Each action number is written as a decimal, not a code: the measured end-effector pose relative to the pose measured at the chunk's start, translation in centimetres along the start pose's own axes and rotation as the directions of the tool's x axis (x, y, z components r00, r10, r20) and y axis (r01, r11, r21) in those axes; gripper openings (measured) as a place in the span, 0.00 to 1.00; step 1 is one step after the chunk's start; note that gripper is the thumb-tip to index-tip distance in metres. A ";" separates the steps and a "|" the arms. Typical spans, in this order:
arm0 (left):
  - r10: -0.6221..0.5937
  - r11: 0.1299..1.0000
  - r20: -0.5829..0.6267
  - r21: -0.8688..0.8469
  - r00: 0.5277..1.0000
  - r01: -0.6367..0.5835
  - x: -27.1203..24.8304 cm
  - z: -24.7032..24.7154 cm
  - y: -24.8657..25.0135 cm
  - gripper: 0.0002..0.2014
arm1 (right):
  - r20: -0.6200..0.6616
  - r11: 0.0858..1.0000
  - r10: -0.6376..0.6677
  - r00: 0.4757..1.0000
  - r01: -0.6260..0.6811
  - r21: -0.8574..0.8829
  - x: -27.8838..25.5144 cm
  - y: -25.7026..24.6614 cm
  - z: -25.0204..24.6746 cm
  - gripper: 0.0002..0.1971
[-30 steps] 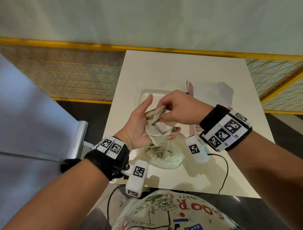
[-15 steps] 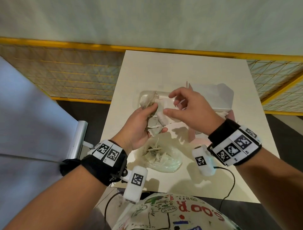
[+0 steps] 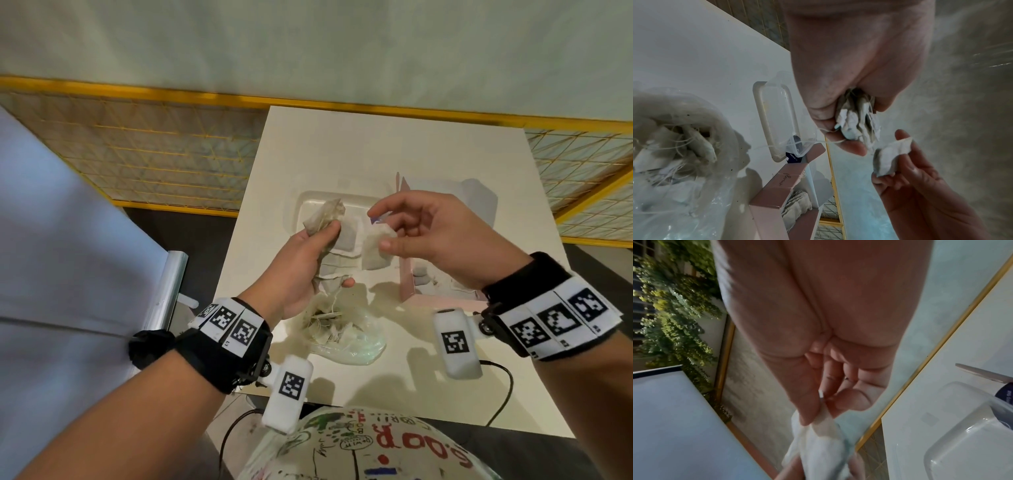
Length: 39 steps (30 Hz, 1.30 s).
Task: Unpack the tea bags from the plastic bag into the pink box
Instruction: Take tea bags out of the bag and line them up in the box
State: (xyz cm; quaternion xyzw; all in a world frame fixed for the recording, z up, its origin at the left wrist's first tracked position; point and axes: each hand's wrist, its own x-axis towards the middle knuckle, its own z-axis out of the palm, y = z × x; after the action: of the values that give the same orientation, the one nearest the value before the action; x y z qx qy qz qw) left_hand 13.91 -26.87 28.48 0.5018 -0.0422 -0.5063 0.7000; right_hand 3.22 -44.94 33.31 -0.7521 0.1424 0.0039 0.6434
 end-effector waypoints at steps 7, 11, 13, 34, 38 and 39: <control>-0.030 0.998 0.065 0.049 0.997 0.027 -0.2 0.0 -0.5 0.22 | -0.107 0.997 0.070 0.992 -0.074 -0.029 0.8 0.6 1.6 0.18; -0.028 0.998 0.095 0.060 0.995 0.022 -0.4 -0.1 -0.7 0.19 | -0.186 0.949 0.038 0.982 -0.093 -0.300 0.9 1.4 3.7 0.15; -0.022 0.995 0.099 0.096 0.995 0.012 -0.5 -0.2 -0.6 0.18 | -0.249 0.935 0.002 0.968 -0.090 -0.342 0.8 1.6 4.6 0.15; -0.069 0.946 0.133 0.322 0.989 0.023 -0.8 -1.0 -2.2 0.13 | -0.258 0.996 0.079 0.963 -0.067 0.053 0.6 -0.2 3.1 0.05; -0.048 0.959 0.067 0.282 0.997 0.027 -0.5 -1.5 -2.3 0.13 | -0.287 0.978 0.000 0.958 0.060 0.200 -0.2 -1.1 2.1 0.07; -0.042 0.958 0.057 0.287 0.997 0.024 -0.4 -1.6 -2.4 0.14 | -0.279 0.970 -0.019 0.960 0.085 0.227 -0.4 -1.4 1.9 0.07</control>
State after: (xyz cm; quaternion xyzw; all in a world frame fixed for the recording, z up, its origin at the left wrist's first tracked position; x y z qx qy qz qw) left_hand 13.02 -25.48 26.13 0.5823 -0.1282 -0.5221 0.6099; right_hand 3.44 -42.83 34.37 -0.6666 0.2098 -0.1348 0.7024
